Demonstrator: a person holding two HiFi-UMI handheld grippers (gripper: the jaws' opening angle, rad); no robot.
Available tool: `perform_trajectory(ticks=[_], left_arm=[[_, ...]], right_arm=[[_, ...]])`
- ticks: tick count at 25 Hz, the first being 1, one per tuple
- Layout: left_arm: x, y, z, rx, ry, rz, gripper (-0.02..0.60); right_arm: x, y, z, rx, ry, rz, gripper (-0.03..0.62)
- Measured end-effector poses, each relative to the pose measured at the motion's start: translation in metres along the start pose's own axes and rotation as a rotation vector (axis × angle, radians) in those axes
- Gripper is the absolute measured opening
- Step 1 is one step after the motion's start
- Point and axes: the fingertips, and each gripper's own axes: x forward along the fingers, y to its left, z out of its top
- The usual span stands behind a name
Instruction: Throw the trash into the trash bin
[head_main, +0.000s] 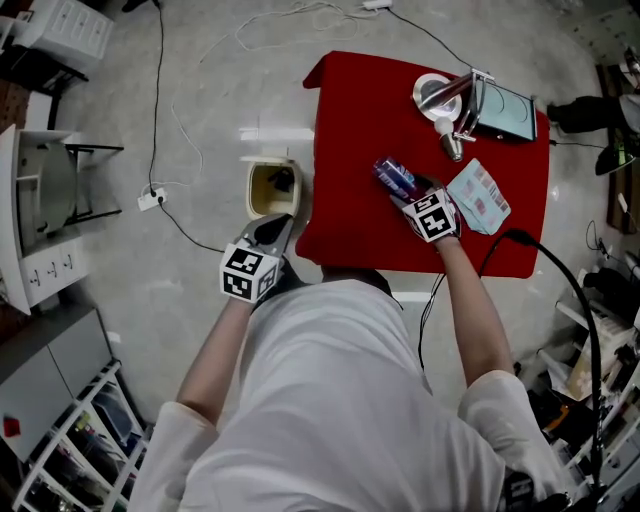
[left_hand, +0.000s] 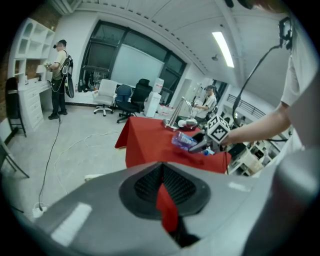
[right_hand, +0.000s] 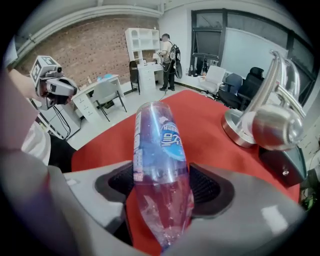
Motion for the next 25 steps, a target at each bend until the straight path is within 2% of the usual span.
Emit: perform_trajectory(ticks=[15, 25], left_arm=[[-0.071, 0.069, -0.028, -0.023, -0.028, 0.037, 0.005], [-0.119, 0.121, -0.057, -0.068, -0.019, 0.077, 0.005]], right_arm=[[0.037, 0.133, 0.09, -0.054, -0.013, 0.111, 0.33], [0.071, 0.228, 0.151, -0.047, -0.032, 0.212, 0.33]])
